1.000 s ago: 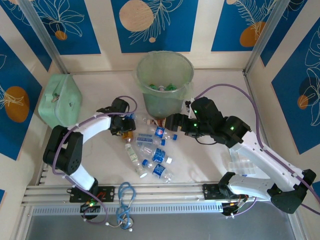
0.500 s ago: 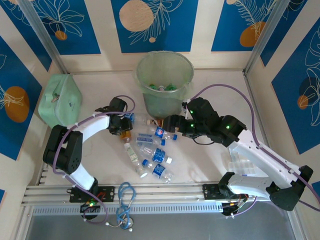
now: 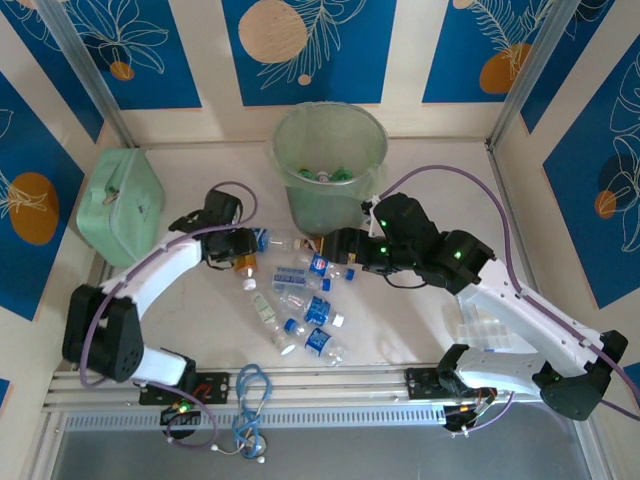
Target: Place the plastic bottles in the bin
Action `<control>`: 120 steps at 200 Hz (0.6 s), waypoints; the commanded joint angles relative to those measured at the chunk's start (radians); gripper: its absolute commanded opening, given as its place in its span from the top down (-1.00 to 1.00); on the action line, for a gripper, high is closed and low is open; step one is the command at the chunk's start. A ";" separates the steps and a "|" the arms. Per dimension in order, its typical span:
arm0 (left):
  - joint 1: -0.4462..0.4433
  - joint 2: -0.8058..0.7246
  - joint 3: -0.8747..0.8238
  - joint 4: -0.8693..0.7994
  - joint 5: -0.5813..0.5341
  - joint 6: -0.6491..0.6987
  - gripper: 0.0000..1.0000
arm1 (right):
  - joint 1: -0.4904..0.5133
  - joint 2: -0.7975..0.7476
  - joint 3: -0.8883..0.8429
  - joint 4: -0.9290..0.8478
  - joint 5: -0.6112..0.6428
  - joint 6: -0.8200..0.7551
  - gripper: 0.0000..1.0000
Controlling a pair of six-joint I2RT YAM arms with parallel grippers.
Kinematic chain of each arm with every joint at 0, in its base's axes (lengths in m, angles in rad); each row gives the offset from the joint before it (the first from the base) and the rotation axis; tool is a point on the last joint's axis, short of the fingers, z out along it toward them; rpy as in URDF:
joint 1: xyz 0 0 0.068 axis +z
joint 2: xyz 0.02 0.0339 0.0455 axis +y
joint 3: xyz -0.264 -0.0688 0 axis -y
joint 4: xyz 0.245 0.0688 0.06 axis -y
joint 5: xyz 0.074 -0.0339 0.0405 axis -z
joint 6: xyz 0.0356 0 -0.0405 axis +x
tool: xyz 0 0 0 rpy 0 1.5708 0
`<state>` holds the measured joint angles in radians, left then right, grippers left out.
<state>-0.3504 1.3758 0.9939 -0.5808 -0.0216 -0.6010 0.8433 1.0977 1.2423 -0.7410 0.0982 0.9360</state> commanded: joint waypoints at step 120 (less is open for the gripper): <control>0.017 -0.359 -0.224 1.058 0.354 -0.847 -0.11 | 0.043 -0.040 -0.061 0.360 -0.119 0.107 -0.60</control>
<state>-0.3359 1.0245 0.7982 0.1810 0.3073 -1.2560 0.8772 1.0775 1.2072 -0.4614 -0.0044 1.0107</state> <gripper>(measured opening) 0.559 0.807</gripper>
